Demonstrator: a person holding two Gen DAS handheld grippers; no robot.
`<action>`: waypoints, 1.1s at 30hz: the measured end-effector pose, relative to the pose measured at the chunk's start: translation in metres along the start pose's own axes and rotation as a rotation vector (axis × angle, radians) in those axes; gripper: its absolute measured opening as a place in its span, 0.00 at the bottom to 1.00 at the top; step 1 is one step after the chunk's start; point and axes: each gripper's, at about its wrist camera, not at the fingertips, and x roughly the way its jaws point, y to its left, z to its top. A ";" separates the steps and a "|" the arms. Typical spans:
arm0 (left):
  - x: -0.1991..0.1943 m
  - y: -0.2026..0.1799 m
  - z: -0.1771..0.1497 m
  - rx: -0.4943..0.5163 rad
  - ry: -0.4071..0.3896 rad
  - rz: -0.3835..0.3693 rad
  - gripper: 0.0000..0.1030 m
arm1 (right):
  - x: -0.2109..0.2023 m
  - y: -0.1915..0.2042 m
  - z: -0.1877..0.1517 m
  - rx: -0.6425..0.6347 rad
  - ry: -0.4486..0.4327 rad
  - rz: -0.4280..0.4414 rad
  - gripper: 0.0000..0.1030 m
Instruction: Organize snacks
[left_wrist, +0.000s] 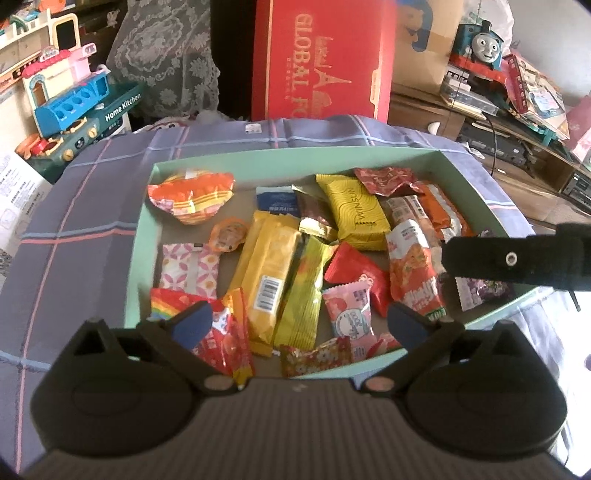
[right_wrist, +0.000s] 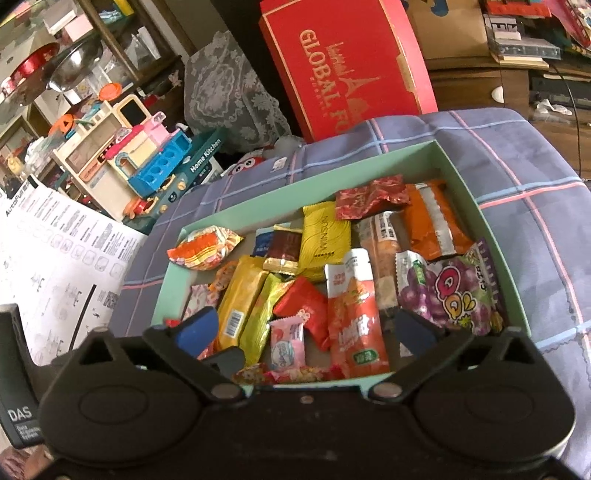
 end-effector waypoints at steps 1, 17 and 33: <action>-0.003 0.000 -0.001 0.002 -0.004 0.003 1.00 | -0.002 0.001 -0.001 -0.004 -0.001 -0.001 1.00; -0.074 0.002 -0.025 0.024 -0.085 0.038 1.00 | -0.065 0.014 -0.027 -0.052 -0.055 -0.013 1.00; -0.090 0.033 -0.066 -0.034 -0.057 0.115 1.00 | -0.080 0.010 -0.078 -0.109 0.010 -0.138 1.00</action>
